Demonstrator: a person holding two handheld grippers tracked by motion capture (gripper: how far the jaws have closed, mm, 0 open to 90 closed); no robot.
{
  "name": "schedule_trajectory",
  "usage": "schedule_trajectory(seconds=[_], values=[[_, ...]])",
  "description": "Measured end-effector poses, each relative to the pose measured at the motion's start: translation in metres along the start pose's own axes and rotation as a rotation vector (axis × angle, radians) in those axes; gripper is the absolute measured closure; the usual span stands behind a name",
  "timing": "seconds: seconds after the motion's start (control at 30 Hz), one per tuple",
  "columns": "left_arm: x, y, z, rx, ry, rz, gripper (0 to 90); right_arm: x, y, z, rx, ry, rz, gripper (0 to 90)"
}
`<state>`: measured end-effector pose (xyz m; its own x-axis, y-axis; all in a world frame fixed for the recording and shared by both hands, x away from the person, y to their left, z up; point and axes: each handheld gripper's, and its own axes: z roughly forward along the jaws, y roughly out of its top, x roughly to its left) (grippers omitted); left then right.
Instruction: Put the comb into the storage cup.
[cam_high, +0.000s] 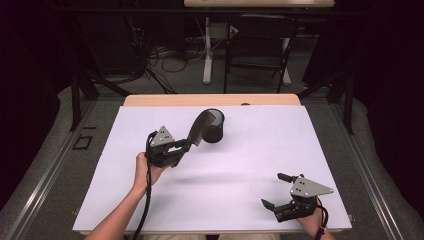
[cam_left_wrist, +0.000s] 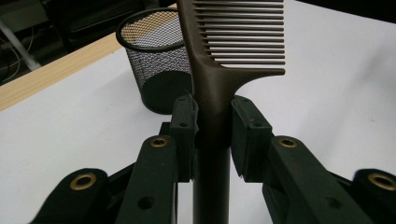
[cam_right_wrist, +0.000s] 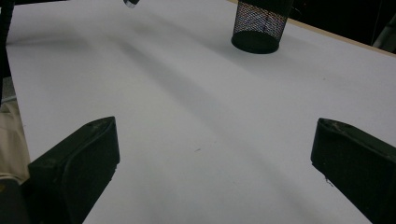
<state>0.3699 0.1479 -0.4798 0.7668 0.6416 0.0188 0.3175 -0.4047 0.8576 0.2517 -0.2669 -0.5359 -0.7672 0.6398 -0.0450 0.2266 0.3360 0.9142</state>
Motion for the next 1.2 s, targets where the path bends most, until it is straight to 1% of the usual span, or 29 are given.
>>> schedule_trajectory(seconds=[0.13,0.3,0.53,0.7,0.8,1.2], values=[[0.001,0.003,0.0,-0.014,0.003,-0.004,72.5,0.0,0.0,0.0,0.001,0.0,0.0,0.7],[0.001,0.005,0.001,-0.024,0.011,0.0,72.5,0.0,0.0,0.0,0.0,0.0,-0.001,0.7],[0.003,0.01,0.002,-0.049,0.018,-0.014,72.5,0.0,0.0,0.0,-0.001,-0.002,-0.003,0.8],[0.004,0.012,0.003,-0.057,0.026,-0.009,72.5,0.0,0.0,0.0,0.001,-0.002,-0.001,0.8],[0.004,0.014,0.004,-0.068,0.031,-0.014,72.5,0.0,0.0,0.0,0.0,-0.002,-0.002,0.8],[0.006,0.018,0.007,-0.086,0.044,-0.022,72.5,0.0,0.0,0.0,0.005,-0.005,0.003,0.8]])
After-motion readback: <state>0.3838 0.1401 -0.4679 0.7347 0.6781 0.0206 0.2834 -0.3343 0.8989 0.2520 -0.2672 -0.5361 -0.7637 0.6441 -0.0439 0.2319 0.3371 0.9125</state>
